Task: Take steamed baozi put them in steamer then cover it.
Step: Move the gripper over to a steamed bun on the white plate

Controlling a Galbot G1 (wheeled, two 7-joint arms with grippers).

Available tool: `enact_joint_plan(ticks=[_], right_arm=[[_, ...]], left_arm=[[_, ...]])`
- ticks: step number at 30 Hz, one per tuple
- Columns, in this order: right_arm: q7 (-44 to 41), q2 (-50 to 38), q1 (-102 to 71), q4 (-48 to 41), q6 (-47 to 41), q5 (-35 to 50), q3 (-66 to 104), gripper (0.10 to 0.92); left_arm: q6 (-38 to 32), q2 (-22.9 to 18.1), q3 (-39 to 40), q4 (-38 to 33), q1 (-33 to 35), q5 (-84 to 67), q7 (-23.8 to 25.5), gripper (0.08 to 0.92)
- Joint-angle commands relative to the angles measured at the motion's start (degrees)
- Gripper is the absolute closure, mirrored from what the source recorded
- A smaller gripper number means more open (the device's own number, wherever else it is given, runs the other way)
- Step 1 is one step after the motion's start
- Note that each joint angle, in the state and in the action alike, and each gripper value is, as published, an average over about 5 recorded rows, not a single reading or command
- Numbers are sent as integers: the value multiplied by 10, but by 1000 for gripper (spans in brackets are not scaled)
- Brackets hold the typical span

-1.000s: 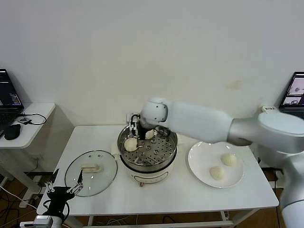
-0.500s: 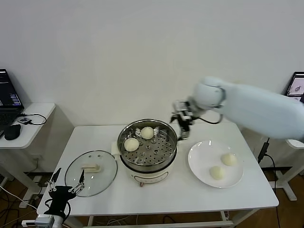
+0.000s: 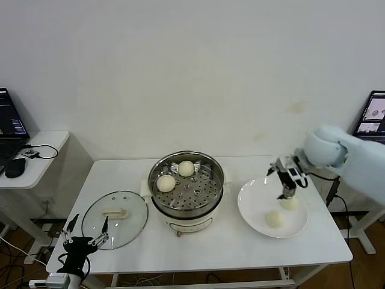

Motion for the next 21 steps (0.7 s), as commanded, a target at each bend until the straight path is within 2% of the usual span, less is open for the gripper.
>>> enact_joint_plan(ticks=[1, 11, 21], right_arm=[[0, -57, -220, -7, 24, -103, 119, 203], [32, -15, -301, -64, 26, -129, 176, 203], [54, 50, -300, -120, 24, -132, 183, 203]], left_arm=[[1, -1, -2, 4, 1, 0, 0, 177], [7, -2, -6, 5, 0, 0, 1, 177], [7, -2, -9, 11, -2, 1, 1, 177]])
